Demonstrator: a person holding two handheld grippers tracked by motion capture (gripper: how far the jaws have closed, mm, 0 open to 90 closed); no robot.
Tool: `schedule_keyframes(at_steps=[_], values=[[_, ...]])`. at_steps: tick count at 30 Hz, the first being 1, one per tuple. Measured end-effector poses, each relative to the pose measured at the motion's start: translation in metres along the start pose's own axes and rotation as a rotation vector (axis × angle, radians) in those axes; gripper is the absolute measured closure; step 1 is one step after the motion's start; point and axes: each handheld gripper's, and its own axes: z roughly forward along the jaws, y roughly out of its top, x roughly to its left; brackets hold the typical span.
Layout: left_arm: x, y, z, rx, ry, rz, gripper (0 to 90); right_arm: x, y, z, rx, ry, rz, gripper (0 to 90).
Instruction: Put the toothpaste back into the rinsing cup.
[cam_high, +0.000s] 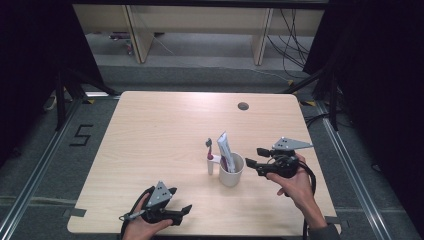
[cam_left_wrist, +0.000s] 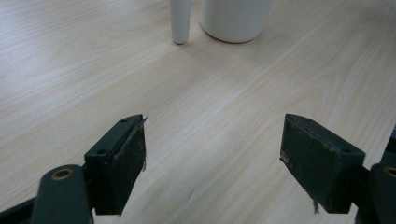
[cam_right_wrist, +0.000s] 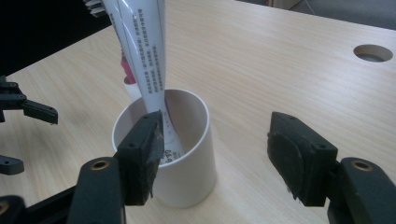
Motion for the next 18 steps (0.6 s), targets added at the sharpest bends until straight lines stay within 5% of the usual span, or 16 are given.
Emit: schedule_keyframes(at_steps=[18], values=[[0.0,0.0,-0.001,0.003,0.003,0.006,21.9,-0.009,-0.015,-0.02,0.012,-0.028,0.021,30.1]])
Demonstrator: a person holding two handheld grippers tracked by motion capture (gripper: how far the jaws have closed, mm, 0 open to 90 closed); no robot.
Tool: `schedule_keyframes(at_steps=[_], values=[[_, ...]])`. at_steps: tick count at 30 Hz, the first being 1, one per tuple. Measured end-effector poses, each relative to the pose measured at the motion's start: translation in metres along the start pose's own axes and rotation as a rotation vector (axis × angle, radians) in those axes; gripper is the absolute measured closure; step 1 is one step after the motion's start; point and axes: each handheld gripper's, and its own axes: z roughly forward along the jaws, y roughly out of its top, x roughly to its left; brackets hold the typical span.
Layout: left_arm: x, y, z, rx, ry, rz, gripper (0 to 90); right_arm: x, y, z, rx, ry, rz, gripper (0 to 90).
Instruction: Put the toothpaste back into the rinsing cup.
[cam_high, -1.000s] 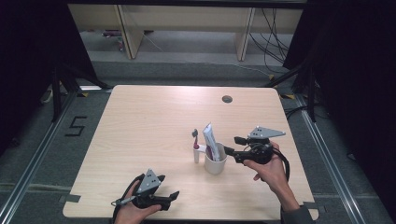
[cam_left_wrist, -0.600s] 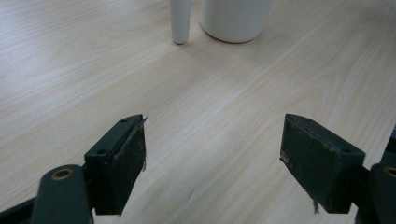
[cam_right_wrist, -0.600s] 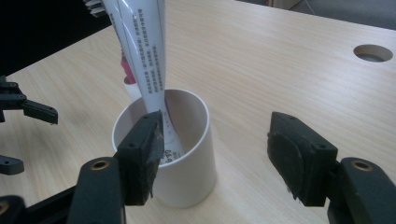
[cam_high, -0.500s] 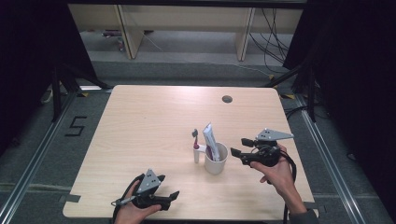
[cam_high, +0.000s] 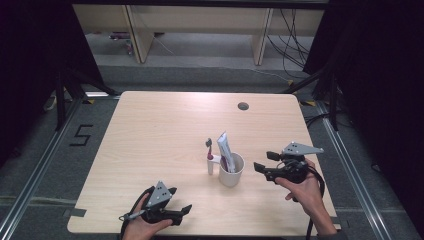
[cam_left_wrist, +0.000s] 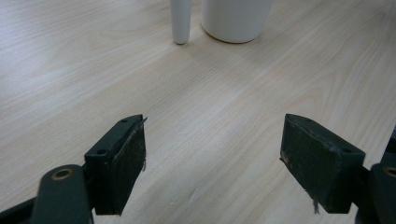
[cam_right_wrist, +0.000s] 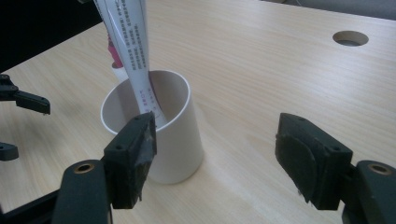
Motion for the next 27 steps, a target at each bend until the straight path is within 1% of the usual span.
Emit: schedule_keyframes(at_steps=[1,2,3,4,5,6,7,8,9,10,11,12,13,14,15,17,18,19,21,22,23,25,26,27], values=[[0.0,0.0,0.0,0.001,0.0,0.001,21.9,0.001,-0.001,-0.001,0.0,0.006,0.031,29.9],[0.0,0.0,0.0,0.001,0.0,0.0,21.9,-0.002,-0.002,-0.002,-0.01,-0.002,0.001,29.6],[0.0,0.0,0.0,0.003,0.0,0.001,21.9,-0.001,-0.003,-0.003,-0.012,0.003,0.025,29.1],[0.0,0.0,0.0,0.001,0.001,0.0,21.9,-0.003,-0.004,-0.004,-0.013,-0.013,0.001,28.8],[0.0,0.0,0.0,0.001,0.0,0.0,21.9,-0.003,-0.005,-0.006,-0.007,-0.002,0.013,28.7],[0.0,0.0,0.0,0.008,0.003,0.001,21.9,-0.003,-0.006,-0.007,-0.009,-0.006,0.022,28.4],[0.0,0.0,0.0,0.007,0.003,0.0,21.8,-0.004,-0.006,-0.008,-0.012,-0.013,0.006,28.1],[0.0,0.0,0.0,0.006,0.004,-0.001,21.9,-0.004,-0.007,-0.009,-0.01,-0.012,0.017,27.6],[0.001,0.0,0.0,0.012,0.01,0.002,21.9,-0.003,-0.008,-0.01,-0.002,-0.007,0.041,27.4],[0.0,0.0,0.0,0.003,0.006,-0.009,21.9,-0.005,-0.009,-0.011,-0.013,-0.009,0.018,27.4],[0.0,0.0,0.0,0.002,0.005,-0.009,21.9,-0.005,-0.01,-0.012,-0.01,-0.008,0.033,27.4],[0.0,0.0,0.0,0.002,0.006,-0.01,21.9,-0.006,-0.011,-0.013,-0.018,-0.007,0.023,27.3],[0.0,0.0,0.0,0.002,0.007,-0.01,21.9,-0.006,-0.012,-0.014,-0.015,-0.019,0.027,27.2],[0.001,0.0,0.0,0.002,0.005,-0.01,21.9,-0.005,-0.014,-0.014,-0.009,-0.008,0.057,27.1],[0.001,0.0,0.0,0.003,0.007,-0.012,21.9,-0.009,-0.015,-0.015,-0.016,-0.022,0.01,26.8],[0.001,0.0,0.001,-0.002,0.007,-0.011,21.9,-0.007,-0.017,-0.016,-0.005,-0.017,0.038,26.5],[0.001,0.0,0.001,0.002,0.005,-0.01,21.9,-0.009,-0.019,-0.016,-0.008,-0.021,0.028,26.2],[0.002,0.0,0.001,0.002,0.005,-0.009,21.8,-0.008,-0.02,-0.017,-0.004,-0.015,0.054,25.9],[0.002,0.0,0.0,0.016,0.016,-0.004,21.9,-0.01,-0.022,-0.018,-0.004,-0.026,0.025,25.3],[0.001,0.0,0.0,0.017,0.016,-0.004,21.8,-0.008,-0.023,-0.019,0.014,-0.018,0.058,24.9],[0.001,0.0,0.0,0.014,0.013,-0.006,21.8,-0.01,-0.025,-0.02,-0.001,-0.038,0.017,24.6],[0.001,0.0,0.0,0.014,0.014,-0.006,21.9,-0.008,-0.027,-0.021,0.009,-0.023,0.054,24.1],[0.001,0.0,0.0,0.013,0.015,-0.007,21.8,-0.01,-0.028,-0.021,0.012,-0.029,0.029,23.7],[0.001,0.0,0.0,0.014,0.015,-0.007,21.9,-0.009,-0.029,-0.022,0.0,-0.034,0.042,23.3]])
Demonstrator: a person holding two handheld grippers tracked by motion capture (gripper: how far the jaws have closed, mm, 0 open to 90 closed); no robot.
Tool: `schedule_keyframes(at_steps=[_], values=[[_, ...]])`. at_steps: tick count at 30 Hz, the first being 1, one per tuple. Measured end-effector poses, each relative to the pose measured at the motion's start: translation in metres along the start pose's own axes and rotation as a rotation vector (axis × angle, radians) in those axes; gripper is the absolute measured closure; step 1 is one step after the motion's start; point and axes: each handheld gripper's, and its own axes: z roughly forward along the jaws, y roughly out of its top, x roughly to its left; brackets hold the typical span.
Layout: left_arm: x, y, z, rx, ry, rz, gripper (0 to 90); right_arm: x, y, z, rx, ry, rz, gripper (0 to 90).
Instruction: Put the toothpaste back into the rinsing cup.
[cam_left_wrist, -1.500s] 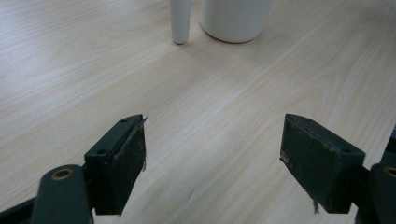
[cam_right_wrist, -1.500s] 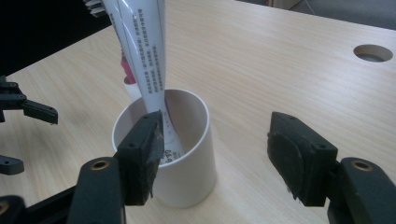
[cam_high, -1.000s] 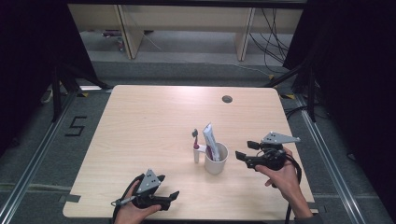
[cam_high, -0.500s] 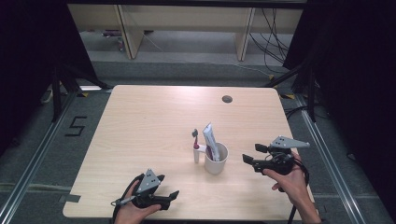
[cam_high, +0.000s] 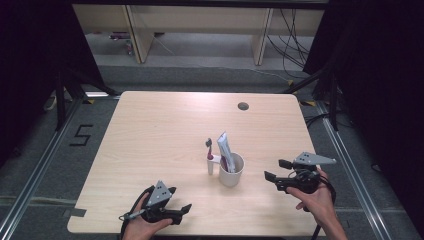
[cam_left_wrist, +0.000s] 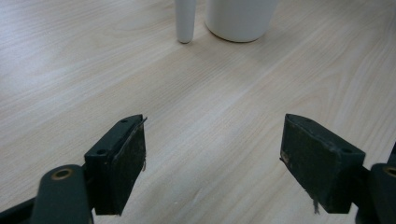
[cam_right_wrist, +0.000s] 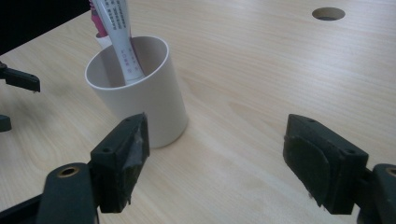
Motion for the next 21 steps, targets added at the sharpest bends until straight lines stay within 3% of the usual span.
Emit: schedule_keyframes(at_steps=[3,4,5,6,7,9,11,12,13,15,16,21], values=[[0.0,0.0,0.0,-0.009,-0.005,0.0,21.8,0.001,-0.003,-0.002,0.01,0.002,0.012,21.9],[0.0,0.0,-0.001,-0.007,0.0,-0.001,21.8,-0.001,-0.004,-0.002,0.013,-0.001,-0.013,21.5],[0.0,0.0,-0.001,-0.01,-0.001,-0.002,21.9,0.0,-0.005,-0.004,0.019,-0.003,0.004,21.4],[-0.001,0.0,-0.002,-0.011,0.002,-0.002,21.8,-0.001,-0.005,-0.004,0.015,-0.002,-0.01,21.4],[0.001,0.0,-0.003,0.006,0.007,0.021,21.9,0.001,-0.007,-0.005,0.014,-0.004,0.016,21.3],[-0.001,-0.001,-0.001,-0.017,-0.006,0.004,21.8,0.0,-0.009,-0.007,0.017,-0.008,-0.009,21.2],[-0.002,-0.001,-0.003,-0.002,-0.006,0.019,21.8,0.003,-0.012,-0.009,0.039,-0.014,0.024,20.8],[-0.003,-0.001,-0.003,-0.013,-0.007,0.011,21.9,0.002,-0.014,-0.008,0.016,-0.012,0.005,20.8],[-0.003,-0.001,-0.003,-0.013,-0.006,0.013,21.9,0.004,-0.016,-0.01,0.041,-0.014,0.011,20.5],[-0.004,-0.001,-0.002,-0.026,-0.009,0.008,21.8,0.005,-0.021,-0.01,0.039,-0.02,0.013,19.6],[-0.004,0.0,-0.003,-0.016,-0.007,0.016,21.8,0.004,-0.022,-0.011,0.043,-0.024,-0.01,19.4],[-0.005,0.0,-0.003,-0.015,-0.011,0.016,21.8,0.003,-0.032,-0.013,0.045,-0.029,-0.002,19.0]])
